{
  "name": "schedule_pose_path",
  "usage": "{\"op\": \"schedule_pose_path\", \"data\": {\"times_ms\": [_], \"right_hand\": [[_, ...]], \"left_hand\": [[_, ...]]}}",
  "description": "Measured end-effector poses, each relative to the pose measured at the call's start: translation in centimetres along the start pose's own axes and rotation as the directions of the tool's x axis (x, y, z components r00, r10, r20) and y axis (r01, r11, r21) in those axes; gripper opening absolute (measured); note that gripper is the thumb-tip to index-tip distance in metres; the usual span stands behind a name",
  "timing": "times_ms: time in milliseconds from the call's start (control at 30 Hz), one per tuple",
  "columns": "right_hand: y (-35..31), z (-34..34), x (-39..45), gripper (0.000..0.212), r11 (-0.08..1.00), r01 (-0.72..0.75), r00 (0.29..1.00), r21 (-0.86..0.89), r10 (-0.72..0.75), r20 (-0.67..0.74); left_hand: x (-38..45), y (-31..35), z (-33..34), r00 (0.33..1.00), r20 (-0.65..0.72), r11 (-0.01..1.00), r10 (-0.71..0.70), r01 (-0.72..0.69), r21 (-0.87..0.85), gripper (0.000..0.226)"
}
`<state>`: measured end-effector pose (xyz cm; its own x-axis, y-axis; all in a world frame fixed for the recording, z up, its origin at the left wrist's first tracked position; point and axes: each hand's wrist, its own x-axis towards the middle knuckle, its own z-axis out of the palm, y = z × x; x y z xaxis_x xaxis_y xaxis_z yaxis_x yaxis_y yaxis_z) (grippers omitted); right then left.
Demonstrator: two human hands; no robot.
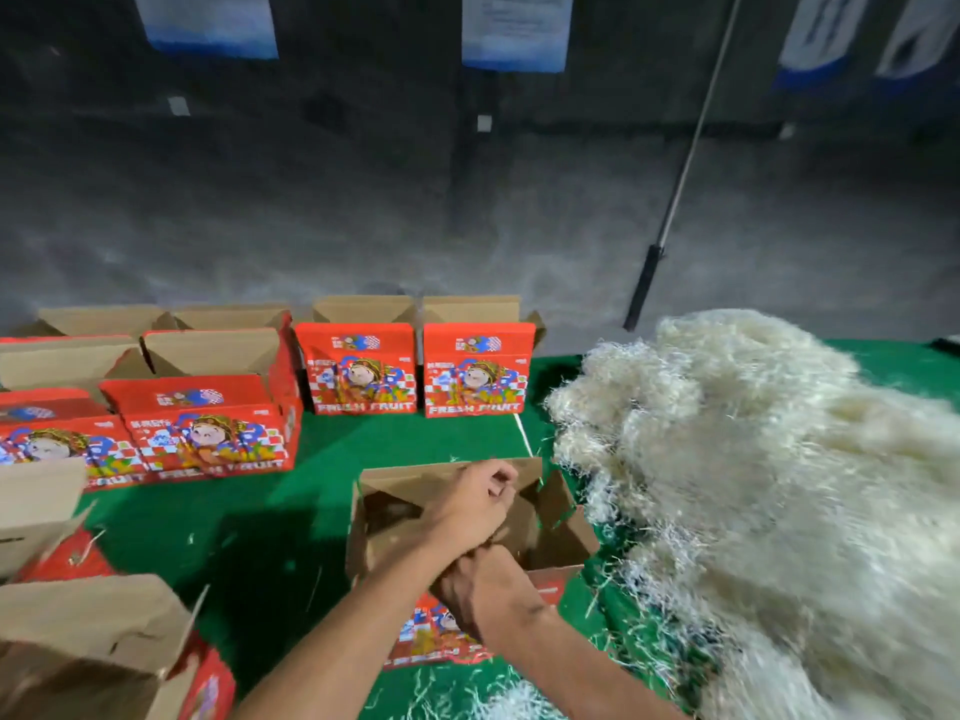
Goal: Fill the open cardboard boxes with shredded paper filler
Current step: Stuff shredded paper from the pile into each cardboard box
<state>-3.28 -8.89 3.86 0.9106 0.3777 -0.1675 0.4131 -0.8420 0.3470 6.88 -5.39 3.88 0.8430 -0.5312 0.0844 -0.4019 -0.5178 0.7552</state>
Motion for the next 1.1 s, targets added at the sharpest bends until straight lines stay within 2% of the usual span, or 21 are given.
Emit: {"op": "schedule_pose_path", "data": {"times_ms": [67,133,367,500,567,633,700,800,867,933,967,1033,1100], "right_hand": [[-0.4,-0.6,-4.4,0.042,0.998,-0.059,0.998,0.027,0.059,-0.028],[-1.1,-0.4,-8.5,0.037,0.987,-0.087,0.996,0.135,0.088,-0.003],[0.8,2.2,-18.3,0.026,0.886,-0.158,0.968,0.436,0.225,-0.106],[2.5,4.8,-22.2,0.021,0.829,-0.111,0.893,0.548,0.326,-0.311],[3.4,6.5,-24.1,0.021,0.814,-0.068,0.824,0.578,0.372,-0.427],[4.1,8.5,-25.8,0.022,0.778,-0.031,0.781,0.628,0.411,-0.47],[4.9,10.8,-27.1,0.02,0.734,-0.061,0.803,0.677,0.439,-0.404],[6.0,14.8,-28.7,0.026,0.709,-0.198,0.838,0.676,0.481,-0.259],[6.7,17.5,-29.7,0.026,0.686,-0.284,0.836,0.67,0.519,-0.177],[7.4,20.4,-30.6,0.039,0.628,-0.415,0.817,0.659,0.575,-0.033],[7.7,21.9,-31.0,0.051,0.565,-0.504,0.787,0.653,0.612,0.079],[8.5,24.8,-31.9,0.07,0.425,-0.68,0.68,0.597,0.67,0.298],[8.9,27.5,-32.6,0.077,0.292,-0.795,0.552,0.532,0.712,0.434]], "left_hand": [[-1.2,3.2,3.1,0.997,0.037,0.997,0.066,-0.064,-0.042,0.016],[-2.4,6.6,6.0,0.991,0.075,0.992,0.114,-0.109,-0.062,0.016],[-5.6,14.4,13.2,0.974,0.158,0.985,0.162,-0.148,-0.093,0.011],[-6.1,17.3,16.2,0.974,0.149,0.973,0.168,-0.14,-0.182,0.011],[-6.3,18.6,18.4,0.972,0.167,0.963,0.168,-0.126,-0.238,0.011],[-6.5,19.5,20.9,0.968,0.193,0.96,0.164,-0.111,-0.258,0.01],[-6.6,20.0,23.5,0.962,0.216,0.962,0.166,-0.11,-0.25,0.012],[-6.6,19.6,27.5,0.961,0.237,0.971,0.142,-0.089,-0.221,0.01],[-6.3,18.7,30.4,0.968,0.232,0.981,0.097,-0.055,-0.183,0.011],[-5.9,17.5,33.3,0.972,0.234,0.993,0.023,0.005,-0.119,0.019],[-5.8,16.9,34.6,0.969,0.247,0.993,-0.028,0.056,-0.104,0.027],[-5.9,15.7,36.9,0.943,0.289,0.972,-0.163,0.203,-0.115,0.047],[-6.6,14.6,38.8,0.891,0.32,0.924,-0.321,0.368,-0.099,0.071]]}}
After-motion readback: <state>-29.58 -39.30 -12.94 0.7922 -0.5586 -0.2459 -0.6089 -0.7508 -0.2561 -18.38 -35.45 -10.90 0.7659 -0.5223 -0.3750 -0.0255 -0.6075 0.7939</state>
